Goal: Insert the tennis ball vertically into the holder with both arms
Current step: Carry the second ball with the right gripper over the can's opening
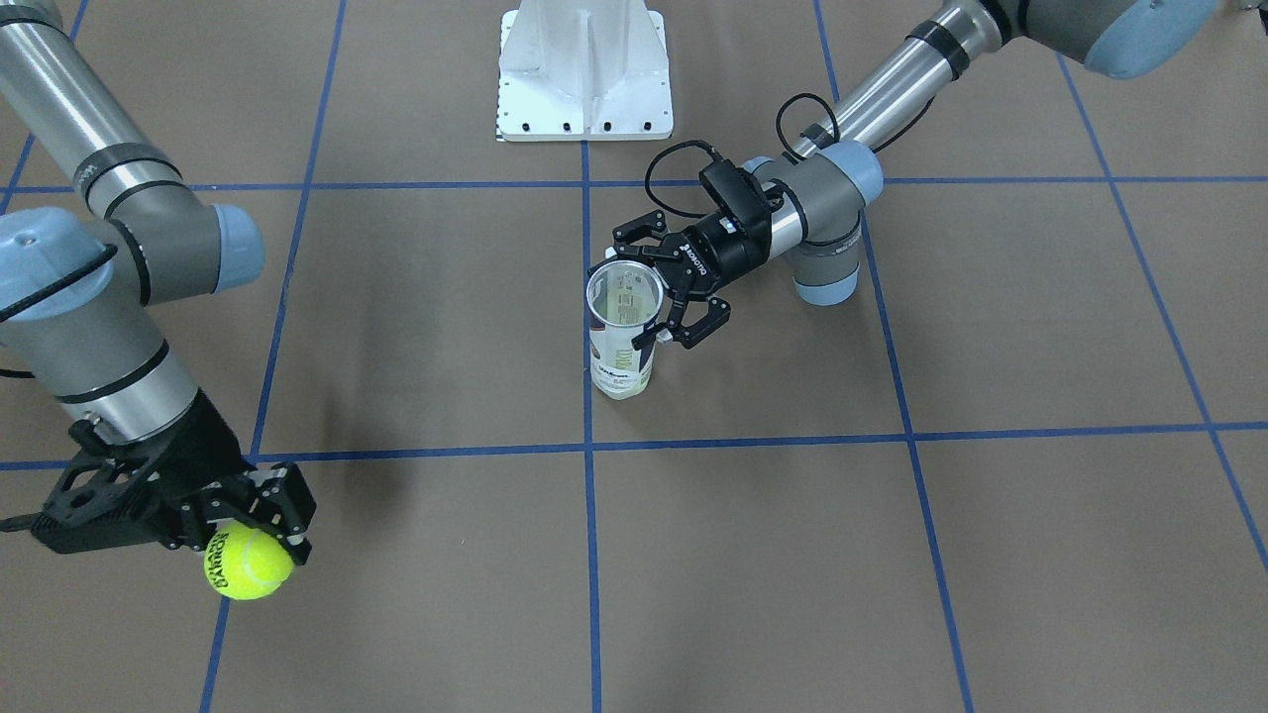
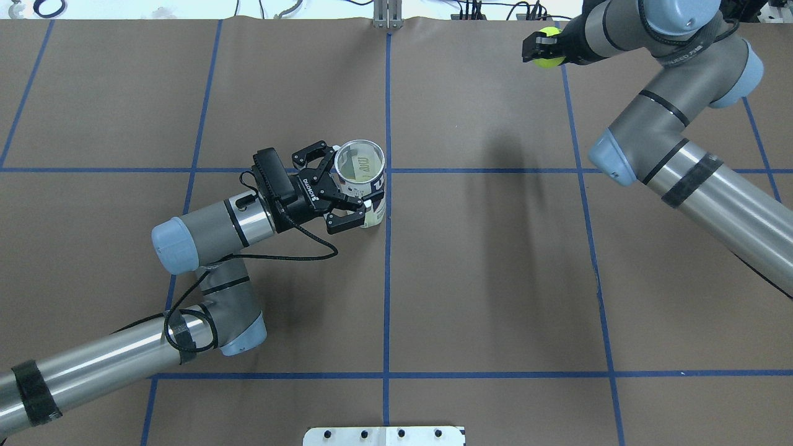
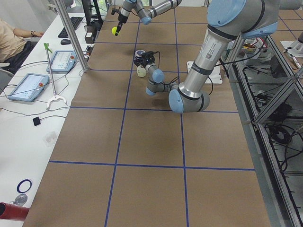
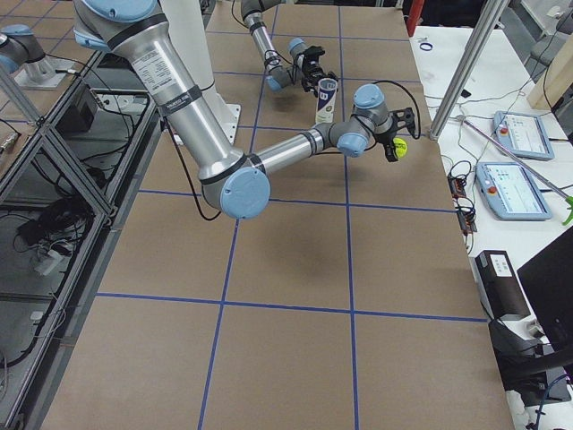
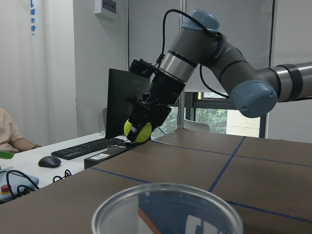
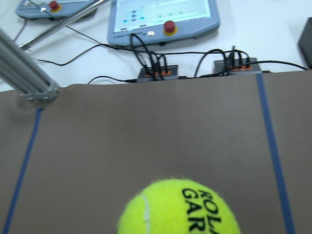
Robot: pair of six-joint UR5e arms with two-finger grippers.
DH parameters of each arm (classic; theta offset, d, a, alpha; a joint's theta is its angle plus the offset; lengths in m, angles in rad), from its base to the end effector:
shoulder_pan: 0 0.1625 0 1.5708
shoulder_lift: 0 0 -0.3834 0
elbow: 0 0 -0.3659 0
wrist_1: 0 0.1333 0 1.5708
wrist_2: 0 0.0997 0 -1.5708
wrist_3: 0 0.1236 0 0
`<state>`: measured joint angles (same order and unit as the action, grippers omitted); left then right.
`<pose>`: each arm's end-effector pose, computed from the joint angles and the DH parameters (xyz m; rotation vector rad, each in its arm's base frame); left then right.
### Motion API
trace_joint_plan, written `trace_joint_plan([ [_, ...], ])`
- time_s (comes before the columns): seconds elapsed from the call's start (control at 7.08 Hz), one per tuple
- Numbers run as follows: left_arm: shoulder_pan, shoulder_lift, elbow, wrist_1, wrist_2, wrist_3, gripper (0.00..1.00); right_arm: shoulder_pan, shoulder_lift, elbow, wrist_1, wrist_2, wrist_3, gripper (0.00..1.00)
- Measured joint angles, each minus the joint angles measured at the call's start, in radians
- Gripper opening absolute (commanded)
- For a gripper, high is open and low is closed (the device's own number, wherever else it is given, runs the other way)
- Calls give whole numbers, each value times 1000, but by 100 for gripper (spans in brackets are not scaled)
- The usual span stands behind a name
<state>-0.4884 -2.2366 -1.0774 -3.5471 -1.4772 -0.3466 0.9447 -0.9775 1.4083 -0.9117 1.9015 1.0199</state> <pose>0.5024 -0.4310 0.2505 1.6701 1.3760 0.3269 -0.3327 -0.6191 0.2933 0.5161 -0.9935 0.1717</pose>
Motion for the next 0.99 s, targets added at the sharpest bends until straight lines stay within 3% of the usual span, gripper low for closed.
trace_joint_plan([
  [0.28, 2, -4, 0, 1, 0, 0, 99, -84, 10, 148, -57, -1, 14, 0],
  [0.57, 3, -8, 1, 6, 0, 0, 99, -149, 104, 276, -326, -11, 21, 0],
  [0.99, 4, -9, 3, 9, 0, 0, 99, -293, 219, 404, -681, -141, 20, 0],
])
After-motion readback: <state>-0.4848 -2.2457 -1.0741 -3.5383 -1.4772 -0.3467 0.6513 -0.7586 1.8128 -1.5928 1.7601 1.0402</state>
